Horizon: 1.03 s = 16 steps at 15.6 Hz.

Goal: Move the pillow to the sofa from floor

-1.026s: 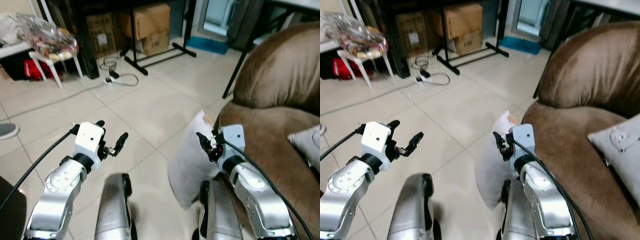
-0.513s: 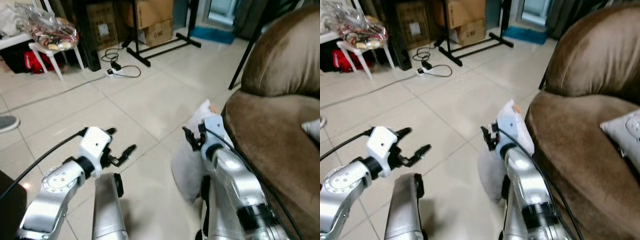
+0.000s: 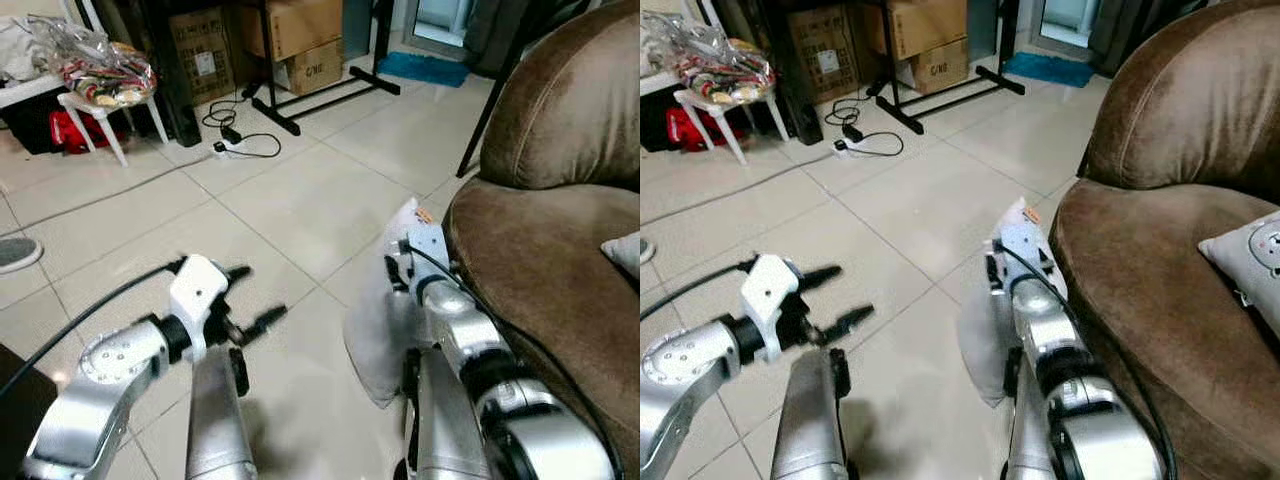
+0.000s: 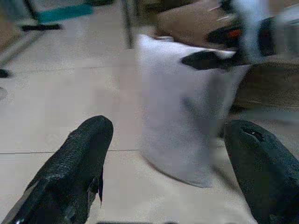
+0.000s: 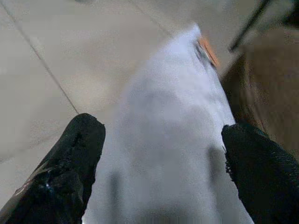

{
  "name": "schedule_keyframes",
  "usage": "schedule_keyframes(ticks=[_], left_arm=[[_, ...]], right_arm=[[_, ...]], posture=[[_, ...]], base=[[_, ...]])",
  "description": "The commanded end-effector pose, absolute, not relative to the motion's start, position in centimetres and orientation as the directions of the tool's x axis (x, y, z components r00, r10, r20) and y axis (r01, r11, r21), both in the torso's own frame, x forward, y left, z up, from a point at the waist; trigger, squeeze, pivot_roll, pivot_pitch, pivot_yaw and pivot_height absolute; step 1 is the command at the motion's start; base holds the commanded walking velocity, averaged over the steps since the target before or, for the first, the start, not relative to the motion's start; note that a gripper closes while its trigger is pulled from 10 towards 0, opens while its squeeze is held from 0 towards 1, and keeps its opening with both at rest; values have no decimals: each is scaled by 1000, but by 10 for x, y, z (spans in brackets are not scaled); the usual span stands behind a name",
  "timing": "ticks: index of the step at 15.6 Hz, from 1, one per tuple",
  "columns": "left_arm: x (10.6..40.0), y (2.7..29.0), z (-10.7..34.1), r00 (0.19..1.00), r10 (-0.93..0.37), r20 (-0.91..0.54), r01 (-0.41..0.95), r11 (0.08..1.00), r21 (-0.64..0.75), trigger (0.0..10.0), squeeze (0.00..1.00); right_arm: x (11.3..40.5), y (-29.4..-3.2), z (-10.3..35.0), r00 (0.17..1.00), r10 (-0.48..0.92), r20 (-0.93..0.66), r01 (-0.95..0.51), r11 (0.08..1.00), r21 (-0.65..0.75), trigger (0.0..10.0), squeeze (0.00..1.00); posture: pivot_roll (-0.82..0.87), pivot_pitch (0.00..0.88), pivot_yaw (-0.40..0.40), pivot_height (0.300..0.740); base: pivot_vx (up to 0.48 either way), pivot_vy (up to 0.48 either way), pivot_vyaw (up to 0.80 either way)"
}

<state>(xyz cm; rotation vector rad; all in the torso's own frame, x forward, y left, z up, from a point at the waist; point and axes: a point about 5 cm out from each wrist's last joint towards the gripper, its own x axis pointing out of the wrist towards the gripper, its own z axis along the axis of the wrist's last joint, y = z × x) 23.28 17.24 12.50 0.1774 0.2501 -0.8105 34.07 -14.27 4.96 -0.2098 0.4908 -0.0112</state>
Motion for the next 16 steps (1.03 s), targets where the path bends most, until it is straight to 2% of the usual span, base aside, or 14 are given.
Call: schedule_keyframes(ticks=[1,7,8,9,10,16], left_arm=[[230,171,127,636,-713,-296,755,653,50,10000,0],[224,177,129,624,-708,-330,760,648,47,10000,0],[221,178,129,624,-707,-334,758,651,39,10000,0],[219,178,127,620,-708,-338,759,650,30,10000,0],[217,176,127,614,-712,-341,762,647,21,10000,0],[220,176,128,600,-720,-349,772,636,15,10000,0]], right_arm=[[340,-148,47,874,-102,-476,-7,975,-223,10000,0],[320,-172,17,783,-267,-561,23,915,-403,9765,0],[318,-176,15,779,-286,-558,32,907,-420,4196,0],[316,-177,13,774,-290,-562,34,907,-420,706,0],[315,-178,12,770,-287,-570,33,910,-413,0,0],[316,-164,10,788,-208,-580,-1,941,-339,0,0]], posture=[[28,0,24,450],[67,0,9,450],[72,0,6,450],[74,0,-2,450],[75,0,-2,450],[72,0,25,450]], base=[[0,0,0],[0,0,0],[0,0,0],[0,0,0],[0,0,0],[0,0,0]])
